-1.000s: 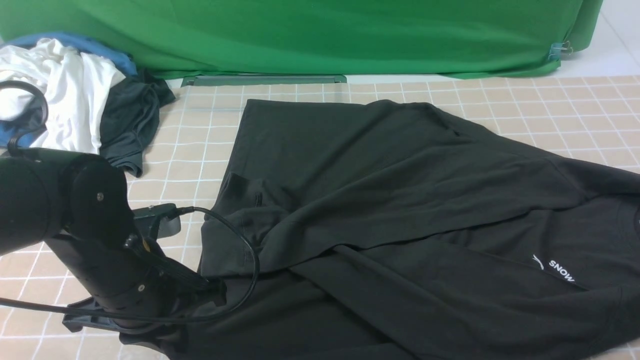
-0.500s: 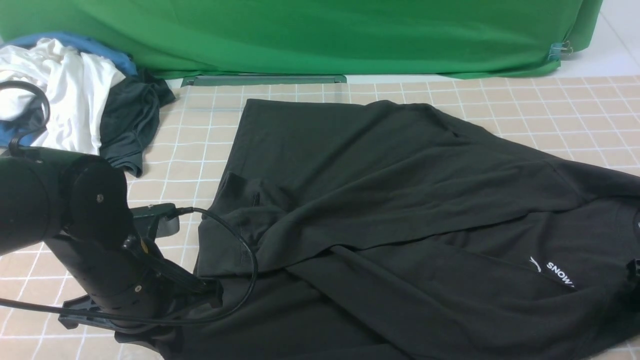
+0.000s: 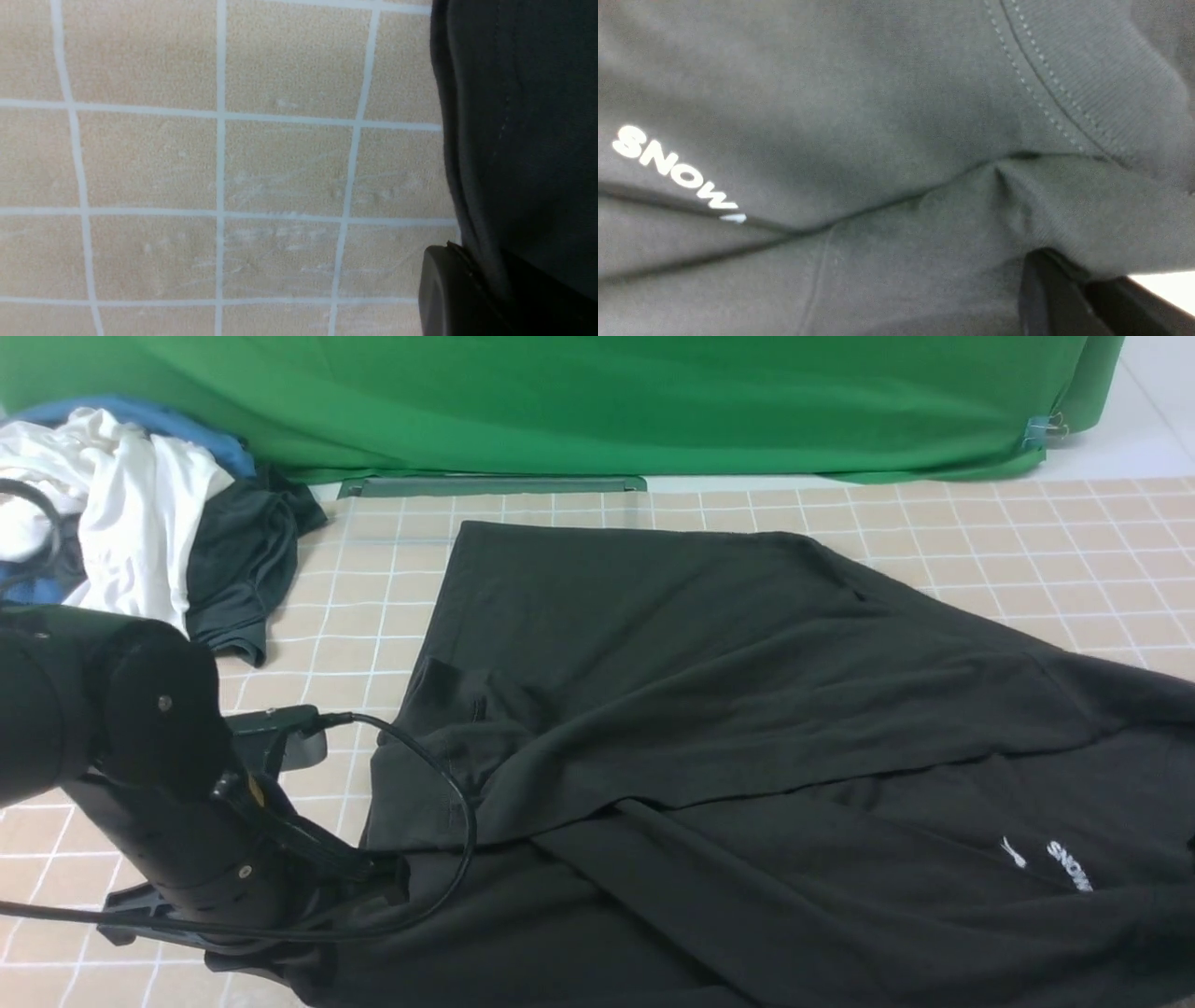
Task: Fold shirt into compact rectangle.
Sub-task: 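Fold the black garment in half by bringing its near edge over to the far edge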
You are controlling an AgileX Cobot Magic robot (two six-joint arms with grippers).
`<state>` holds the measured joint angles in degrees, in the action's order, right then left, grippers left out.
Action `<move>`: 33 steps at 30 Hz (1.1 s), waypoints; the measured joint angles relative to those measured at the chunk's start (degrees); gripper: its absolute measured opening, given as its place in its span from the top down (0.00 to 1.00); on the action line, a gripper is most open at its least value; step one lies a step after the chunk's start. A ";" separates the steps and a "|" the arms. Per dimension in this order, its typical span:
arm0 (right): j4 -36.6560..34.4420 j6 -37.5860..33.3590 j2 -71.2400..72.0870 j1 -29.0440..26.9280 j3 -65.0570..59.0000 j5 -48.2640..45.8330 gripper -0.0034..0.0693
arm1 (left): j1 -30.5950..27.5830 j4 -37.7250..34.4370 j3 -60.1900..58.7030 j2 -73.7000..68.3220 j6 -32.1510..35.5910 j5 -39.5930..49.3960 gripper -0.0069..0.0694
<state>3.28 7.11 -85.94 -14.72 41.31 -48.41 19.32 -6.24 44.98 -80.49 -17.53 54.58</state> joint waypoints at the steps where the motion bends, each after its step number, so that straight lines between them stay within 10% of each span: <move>1: 0.73 0.80 1.00 -0.14 0.00 -2.26 0.88 | 0.00 0.00 0.00 0.86 0.00 0.88 0.89; 16: 3.64 4.36 5.74 -0.41 -2.71 -3.04 0.86 | 0.00 -0.21 -1.38 7.53 0.05 2.91 0.89; 26: 1.79 2.51 6.85 -0.41 -2.41 -10.19 0.21 | 0.00 -2.00 -2.60 7.55 -0.11 0.11 0.89; 33: -2.22 -2.79 15.16 11.55 -2.61 -18.35 0.28 | 0.00 -2.12 -2.78 7.66 -0.04 -0.43 0.89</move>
<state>1.06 4.33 -70.78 -3.17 38.69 -66.76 19.32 -8.36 42.20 -72.83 -17.57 54.15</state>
